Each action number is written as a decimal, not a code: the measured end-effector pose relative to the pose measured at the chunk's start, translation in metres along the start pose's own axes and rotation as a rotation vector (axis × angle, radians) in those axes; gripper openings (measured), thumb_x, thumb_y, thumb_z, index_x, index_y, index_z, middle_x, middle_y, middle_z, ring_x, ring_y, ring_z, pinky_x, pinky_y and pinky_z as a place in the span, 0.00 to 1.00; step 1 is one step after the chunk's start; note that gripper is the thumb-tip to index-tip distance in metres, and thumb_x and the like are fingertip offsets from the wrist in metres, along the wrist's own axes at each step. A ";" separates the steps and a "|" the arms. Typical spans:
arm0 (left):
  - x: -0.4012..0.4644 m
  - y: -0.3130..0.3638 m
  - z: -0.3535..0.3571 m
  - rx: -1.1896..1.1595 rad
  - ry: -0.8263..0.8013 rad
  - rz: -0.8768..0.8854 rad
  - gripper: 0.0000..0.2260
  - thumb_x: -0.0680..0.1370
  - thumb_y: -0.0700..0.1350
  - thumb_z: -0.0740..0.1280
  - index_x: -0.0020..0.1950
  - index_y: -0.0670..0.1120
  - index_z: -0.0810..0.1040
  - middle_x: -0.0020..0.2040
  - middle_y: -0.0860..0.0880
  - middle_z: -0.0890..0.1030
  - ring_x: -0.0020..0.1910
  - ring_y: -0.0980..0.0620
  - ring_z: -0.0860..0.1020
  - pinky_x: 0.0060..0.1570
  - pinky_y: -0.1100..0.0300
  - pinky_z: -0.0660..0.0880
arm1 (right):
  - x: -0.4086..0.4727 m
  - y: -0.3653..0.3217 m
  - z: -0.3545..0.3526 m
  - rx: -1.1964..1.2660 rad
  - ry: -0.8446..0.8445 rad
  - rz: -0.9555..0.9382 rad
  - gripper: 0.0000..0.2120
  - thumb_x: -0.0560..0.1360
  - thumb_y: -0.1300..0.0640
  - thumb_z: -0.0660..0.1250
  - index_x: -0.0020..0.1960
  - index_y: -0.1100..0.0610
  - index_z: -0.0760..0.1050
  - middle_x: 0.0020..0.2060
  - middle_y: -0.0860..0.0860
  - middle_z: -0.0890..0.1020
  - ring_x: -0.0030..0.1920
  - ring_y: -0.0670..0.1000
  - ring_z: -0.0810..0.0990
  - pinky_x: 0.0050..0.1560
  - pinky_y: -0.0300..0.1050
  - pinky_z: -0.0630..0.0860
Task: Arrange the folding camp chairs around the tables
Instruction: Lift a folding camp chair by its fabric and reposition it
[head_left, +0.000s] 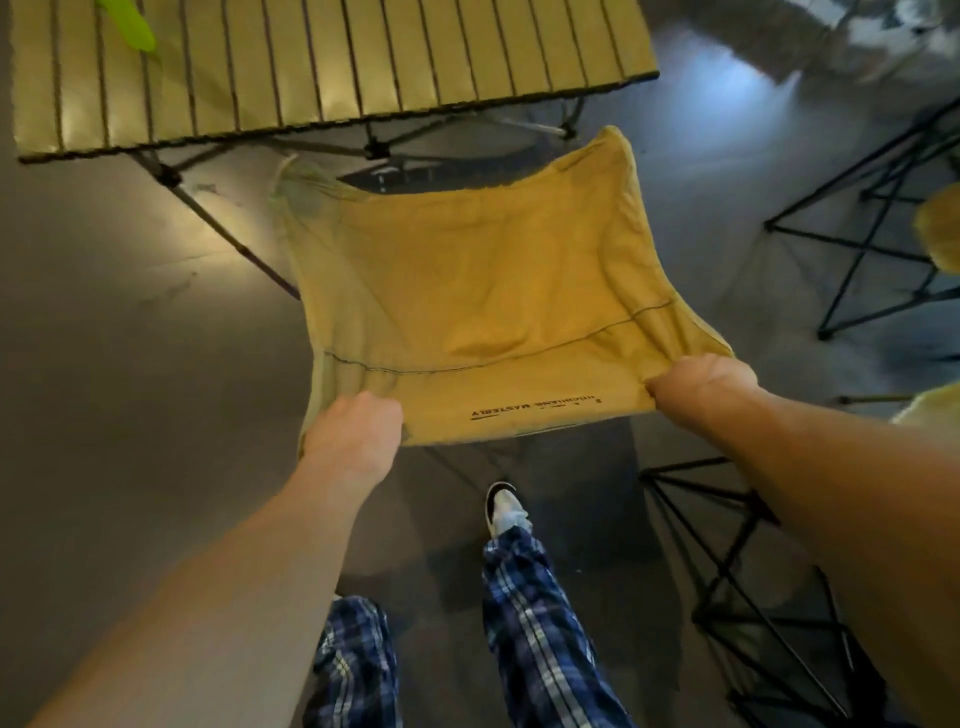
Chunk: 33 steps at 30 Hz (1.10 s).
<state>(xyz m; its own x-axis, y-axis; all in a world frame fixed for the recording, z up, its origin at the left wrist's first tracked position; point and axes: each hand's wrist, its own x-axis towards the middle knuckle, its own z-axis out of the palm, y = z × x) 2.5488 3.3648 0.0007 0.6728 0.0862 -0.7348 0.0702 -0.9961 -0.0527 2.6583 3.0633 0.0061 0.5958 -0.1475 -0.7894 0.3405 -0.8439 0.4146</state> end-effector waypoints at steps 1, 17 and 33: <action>0.005 0.014 -0.006 0.010 0.009 0.006 0.09 0.79 0.37 0.59 0.54 0.44 0.78 0.38 0.48 0.69 0.46 0.43 0.75 0.46 0.51 0.76 | 0.004 0.014 0.006 -0.010 0.006 -0.015 0.17 0.77 0.61 0.63 0.64 0.51 0.74 0.55 0.54 0.77 0.56 0.59 0.77 0.54 0.56 0.75; 0.018 0.145 -0.043 -0.064 -0.014 0.121 0.11 0.78 0.47 0.65 0.57 0.45 0.78 0.46 0.46 0.78 0.45 0.45 0.76 0.43 0.53 0.77 | 0.017 0.167 0.055 0.109 0.181 0.059 0.12 0.76 0.64 0.61 0.57 0.55 0.78 0.49 0.54 0.76 0.56 0.60 0.75 0.43 0.50 0.72; 0.022 0.172 -0.046 0.040 0.030 0.129 0.05 0.79 0.39 0.61 0.53 0.43 0.75 0.43 0.45 0.74 0.47 0.41 0.79 0.44 0.50 0.77 | 0.036 0.178 0.051 0.081 0.252 0.084 0.11 0.76 0.66 0.61 0.55 0.59 0.78 0.48 0.57 0.78 0.53 0.62 0.77 0.48 0.54 0.75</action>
<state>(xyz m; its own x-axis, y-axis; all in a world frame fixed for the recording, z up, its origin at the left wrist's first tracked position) 2.6096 3.1962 0.0068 0.6962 -0.0429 -0.7166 -0.0477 -0.9988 0.0134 2.7028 2.8815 0.0285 0.7851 -0.0945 -0.6121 0.2287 -0.8742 0.4283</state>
